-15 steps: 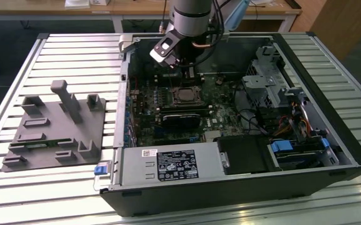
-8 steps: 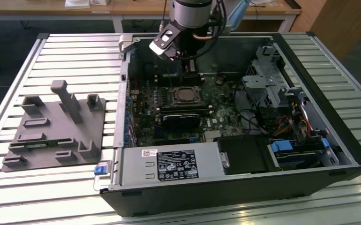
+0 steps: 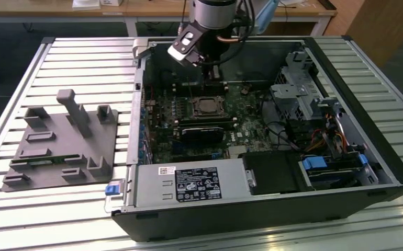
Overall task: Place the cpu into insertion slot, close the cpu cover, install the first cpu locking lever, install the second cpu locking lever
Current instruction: 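Install the first cpu locking lever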
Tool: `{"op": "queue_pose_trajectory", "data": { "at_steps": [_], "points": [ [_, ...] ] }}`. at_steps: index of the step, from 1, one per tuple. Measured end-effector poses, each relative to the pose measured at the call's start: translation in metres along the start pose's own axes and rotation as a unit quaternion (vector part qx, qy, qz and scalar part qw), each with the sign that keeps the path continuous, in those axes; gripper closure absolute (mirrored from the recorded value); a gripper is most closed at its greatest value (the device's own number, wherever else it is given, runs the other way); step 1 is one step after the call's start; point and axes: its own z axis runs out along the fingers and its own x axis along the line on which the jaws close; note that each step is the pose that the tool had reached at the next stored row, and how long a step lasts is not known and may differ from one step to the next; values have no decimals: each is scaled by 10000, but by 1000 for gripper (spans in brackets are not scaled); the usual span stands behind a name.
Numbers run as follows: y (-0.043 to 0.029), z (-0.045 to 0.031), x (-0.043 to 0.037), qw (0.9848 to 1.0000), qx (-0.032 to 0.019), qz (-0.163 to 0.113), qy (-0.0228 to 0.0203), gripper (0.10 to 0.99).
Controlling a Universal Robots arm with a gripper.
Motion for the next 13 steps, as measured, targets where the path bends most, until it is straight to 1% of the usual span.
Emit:
{"op": "queue_pose_trajectory", "data": {
  "at_steps": [3, 6, 10, 13],
  "points": [
    [0, 0, 0, 9996, 5, -278, 2, 980],
    [0, 0, 0, 9985, 9, -548, 5, 980],
    [0, 0, 0, 9958, 14, -911, 8, 980],
    [0, 0, 0, 9930, 19, -1180, 10, 980]
  ]
}}
